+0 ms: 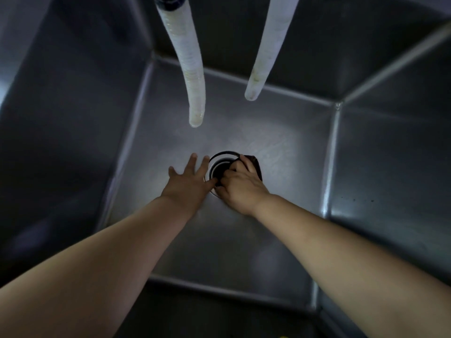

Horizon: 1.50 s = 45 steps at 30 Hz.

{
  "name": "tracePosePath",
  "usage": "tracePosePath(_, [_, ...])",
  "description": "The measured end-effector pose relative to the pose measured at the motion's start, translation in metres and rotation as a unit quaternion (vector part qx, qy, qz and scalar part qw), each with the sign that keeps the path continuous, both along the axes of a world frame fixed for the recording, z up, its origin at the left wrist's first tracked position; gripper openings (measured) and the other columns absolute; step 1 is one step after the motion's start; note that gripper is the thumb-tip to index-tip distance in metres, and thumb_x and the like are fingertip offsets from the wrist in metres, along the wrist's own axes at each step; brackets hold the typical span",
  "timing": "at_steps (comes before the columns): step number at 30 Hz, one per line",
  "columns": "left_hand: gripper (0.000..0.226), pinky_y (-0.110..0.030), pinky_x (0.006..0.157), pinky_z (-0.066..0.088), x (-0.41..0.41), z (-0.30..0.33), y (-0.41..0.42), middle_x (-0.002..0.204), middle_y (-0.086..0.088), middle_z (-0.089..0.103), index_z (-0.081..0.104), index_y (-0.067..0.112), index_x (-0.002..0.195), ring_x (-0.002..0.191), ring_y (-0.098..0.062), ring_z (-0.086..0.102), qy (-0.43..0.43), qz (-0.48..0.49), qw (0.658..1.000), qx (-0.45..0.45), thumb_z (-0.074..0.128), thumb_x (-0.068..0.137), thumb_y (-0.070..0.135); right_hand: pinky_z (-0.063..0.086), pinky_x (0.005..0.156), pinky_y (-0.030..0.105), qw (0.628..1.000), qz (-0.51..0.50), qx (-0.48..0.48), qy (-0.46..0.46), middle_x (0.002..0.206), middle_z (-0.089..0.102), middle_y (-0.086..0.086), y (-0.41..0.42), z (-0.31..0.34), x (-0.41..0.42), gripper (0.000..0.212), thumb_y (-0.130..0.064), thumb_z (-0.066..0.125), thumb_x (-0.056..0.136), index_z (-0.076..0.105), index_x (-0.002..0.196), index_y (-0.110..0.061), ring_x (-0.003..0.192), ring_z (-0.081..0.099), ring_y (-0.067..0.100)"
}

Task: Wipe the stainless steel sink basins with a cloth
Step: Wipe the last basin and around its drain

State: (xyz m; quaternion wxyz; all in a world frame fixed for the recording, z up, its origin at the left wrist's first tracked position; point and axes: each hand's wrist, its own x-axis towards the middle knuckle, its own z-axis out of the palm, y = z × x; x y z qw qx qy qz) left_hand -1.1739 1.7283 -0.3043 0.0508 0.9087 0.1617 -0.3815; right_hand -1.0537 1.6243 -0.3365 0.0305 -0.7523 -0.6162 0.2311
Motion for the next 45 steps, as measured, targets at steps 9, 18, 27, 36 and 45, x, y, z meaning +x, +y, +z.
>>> tracePosePath(9, [0.094, -0.062, 0.108, 0.022, -0.001, 0.001, 0.004, 0.154, -0.011, -0.027, 0.003, 0.033, 0.150, 0.141, -0.037, -0.022, 0.010, -0.004, 1.000, -0.008, 0.065, 0.082, 0.009, 0.033, 0.090, 0.038, 0.960, -0.205, 0.181, -0.065, 0.095, 0.063, 0.012, -0.056, 0.000, 0.002, 0.027, -0.023, 0.045, 0.088, 0.067, 0.095, -0.008, 0.093, 0.048, 0.032])
tracePosePath(18, [0.114, -0.053, 0.109, 0.030, -0.003, 0.004, 0.002, 0.155, -0.009, -0.025, -0.025, 0.014, 0.145, 0.144, -0.032, -0.013, -0.016, 0.011, 1.000, 0.023, 0.068, 0.080, 0.013, 0.044, 0.070, 0.040, 0.973, -0.121, 0.036, -0.193, 0.111, 0.062, 0.009, -0.116, 0.003, -0.009, 0.053, -0.048, 0.042, 0.080, 0.063, 0.122, -0.024, 0.082, 0.055, 0.032])
tracePosePath(27, [0.090, -0.048, 0.112, 0.028, 0.002, -0.002, 0.000, 0.154, -0.014, -0.026, -0.019, 0.001, 0.144, 0.145, -0.025, -0.012, -0.023, 0.052, 0.998, 0.034, 0.049, 0.086, -0.004, 0.038, 0.089, 0.042, 0.975, -0.131, 0.030, -0.179, 0.121, 0.058, 0.008, -0.094, -0.009, -0.005, 0.059, -0.047, 0.045, 0.078, 0.053, 0.132, -0.026, 0.105, 0.042, 0.030])
tracePosePath(36, [0.103, -0.049, 0.115, 0.021, 0.003, 0.000, 0.004, 0.153, -0.007, -0.031, -0.022, 0.008, 0.145, 0.144, -0.021, -0.017, -0.020, 0.096, 0.995, -0.016, 0.058, 0.081, -0.006, 0.005, 0.119, 0.047, 0.955, -0.256, 0.030, -0.148, 0.153, 0.021, 0.013, 0.046, -0.013, 0.106, 0.060, -0.040, 0.037, 0.094, 0.023, 0.149, -0.020, 0.144, 0.008, 0.034])
tracePosePath(45, [0.101, -0.044, 0.117, 0.015, 0.004, 0.017, 0.002, 0.154, -0.007, -0.027, -0.019, 0.009, 0.146, 0.145, -0.020, -0.015, 0.007, 0.091, 0.996, -0.010, 0.061, 0.085, 0.006, -0.001, 0.117, 0.040, 0.992, 0.007, 0.028, -0.123, 0.160, 0.010, 0.004, 0.081, -0.014, 0.063, 0.062, -0.041, 0.038, 0.096, 0.015, 0.151, -0.027, 0.146, 0.005, 0.025])
